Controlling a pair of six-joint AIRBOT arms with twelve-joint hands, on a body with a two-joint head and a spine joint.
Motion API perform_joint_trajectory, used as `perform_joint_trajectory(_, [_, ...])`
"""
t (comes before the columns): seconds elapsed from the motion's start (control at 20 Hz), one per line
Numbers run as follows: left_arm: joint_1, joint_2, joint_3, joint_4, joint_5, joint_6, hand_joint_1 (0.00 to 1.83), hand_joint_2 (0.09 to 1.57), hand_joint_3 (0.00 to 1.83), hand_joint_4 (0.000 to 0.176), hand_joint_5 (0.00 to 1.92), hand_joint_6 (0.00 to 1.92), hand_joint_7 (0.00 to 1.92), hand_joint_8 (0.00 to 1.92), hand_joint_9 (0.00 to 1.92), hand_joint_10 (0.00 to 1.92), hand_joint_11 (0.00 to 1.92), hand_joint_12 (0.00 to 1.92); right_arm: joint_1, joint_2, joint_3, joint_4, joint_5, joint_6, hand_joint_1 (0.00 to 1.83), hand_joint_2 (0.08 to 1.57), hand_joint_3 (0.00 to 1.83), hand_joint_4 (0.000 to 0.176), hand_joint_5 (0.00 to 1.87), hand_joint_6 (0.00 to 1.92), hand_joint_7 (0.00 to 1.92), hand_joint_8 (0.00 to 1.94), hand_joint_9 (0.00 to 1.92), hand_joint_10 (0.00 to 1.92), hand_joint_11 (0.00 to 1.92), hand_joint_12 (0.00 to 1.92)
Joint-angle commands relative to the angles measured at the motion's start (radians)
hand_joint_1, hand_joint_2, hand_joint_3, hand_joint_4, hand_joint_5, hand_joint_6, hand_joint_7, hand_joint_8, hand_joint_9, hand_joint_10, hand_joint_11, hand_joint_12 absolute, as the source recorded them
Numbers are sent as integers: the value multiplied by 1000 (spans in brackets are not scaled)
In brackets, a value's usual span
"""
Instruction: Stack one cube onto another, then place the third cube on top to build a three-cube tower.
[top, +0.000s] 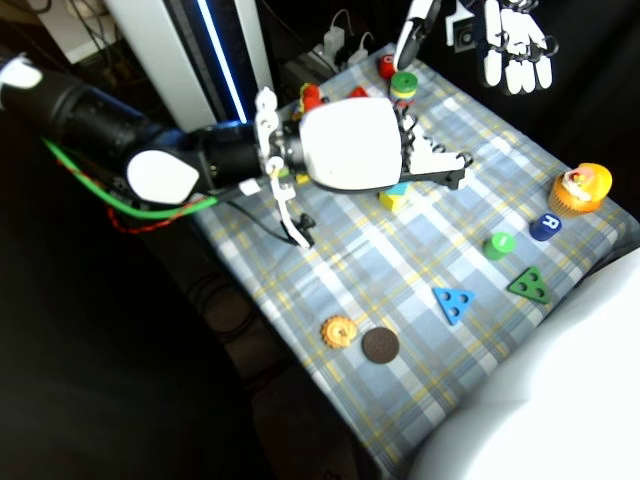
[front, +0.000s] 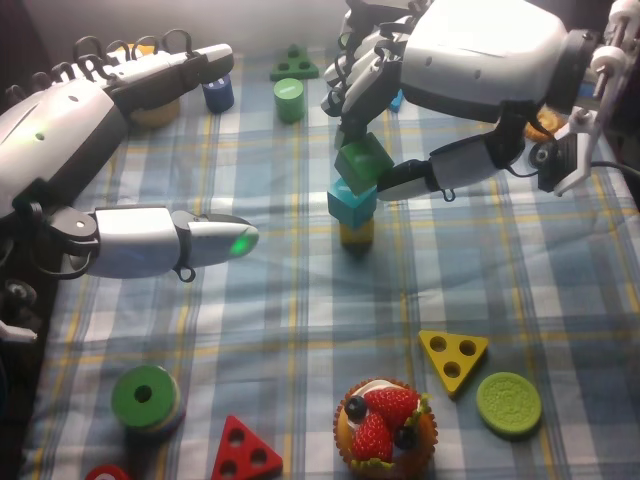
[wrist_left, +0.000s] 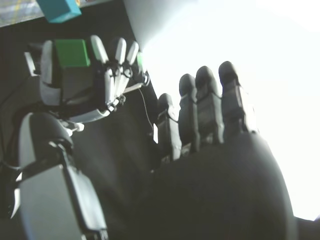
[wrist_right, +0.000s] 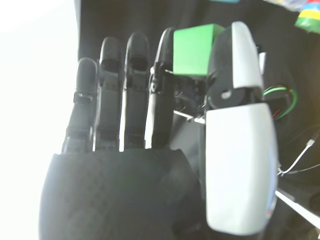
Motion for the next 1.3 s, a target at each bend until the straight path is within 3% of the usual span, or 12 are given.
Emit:
perform_joint_trajectory(0.0, [-6, 2, 5, 29, -111, -8, 858, 801, 0, 152, 322, 0, 309, 2, 207, 1, 0, 263, 19, -6, 0, 33, 99, 3, 1203, 1004, 0, 0, 1244, 527, 869, 4, 633, 0, 0, 1143])
perform_joint_trajectory(0.15, [-6, 2, 6, 27, -110, -8, 846, 809, 1, 154, 330, 3, 315, 3, 207, 1, 0, 258, 20, -13, 3, 31, 96, 3, 1204, 1001, 0, 0, 1257, 503, 869, 2, 628, 6, 0, 1120])
perform_joint_trajectory(0.25, [-6, 2, 7, 26, -110, -8, 813, 822, 3, 165, 316, 0, 313, 1, 200, 1, 0, 219, 23, -16, 4, 27, 96, 3, 1198, 1018, 1, 0, 1204, 597, 862, 1, 628, 2, 0, 1110])
perform_joint_trajectory(0.45, [-6, 2, 5, 29, -114, -8, 823, 822, 0, 145, 330, 4, 315, 1, 207, 2, 0, 249, 23, -16, 4, 23, 85, 3, 1197, 1021, 0, 0, 1194, 615, 860, 0, 644, 5, 4, 1143])
perform_joint_trajectory(0.65, [-6, 2, 4, 29, -117, -8, 825, 806, 0, 153, 333, 2, 332, 2, 222, 3, 0, 301, 23, -20, 10, 23, 73, 3, 1198, 1017, 0, 0, 1206, 595, 864, 3, 634, 2, 0, 1102])
perform_joint_trajectory(0.9, [-7, 2, 4, 30, -118, -8, 819, 815, 1, 141, 339, 2, 316, 3, 205, 2, 0, 285, 23, -28, 13, 19, 64, 3, 1197, 1019, 1, 0, 1199, 605, 845, 0, 639, 3, 17, 1084])
perform_joint_trajectory(1.05, [-7, 2, 4, 30, -118, -8, 813, 813, 0, 156, 330, 1, 330, 1, 212, 0, 0, 268, 23, -28, 13, 19, 63, 3, 1195, 1024, 0, 0, 1183, 631, 831, 0, 629, 1, 0, 1118])
perform_joint_trajectory(1.25, [-7, 2, 4, 29, -119, -8, 791, 830, 3, 147, 337, 2, 323, 2, 210, 2, 0, 302, 23, -28, 13, 19, 63, 3, 1190, 1038, 1, 0, 1147, 688, 815, 2, 612, 3, 0, 1072])
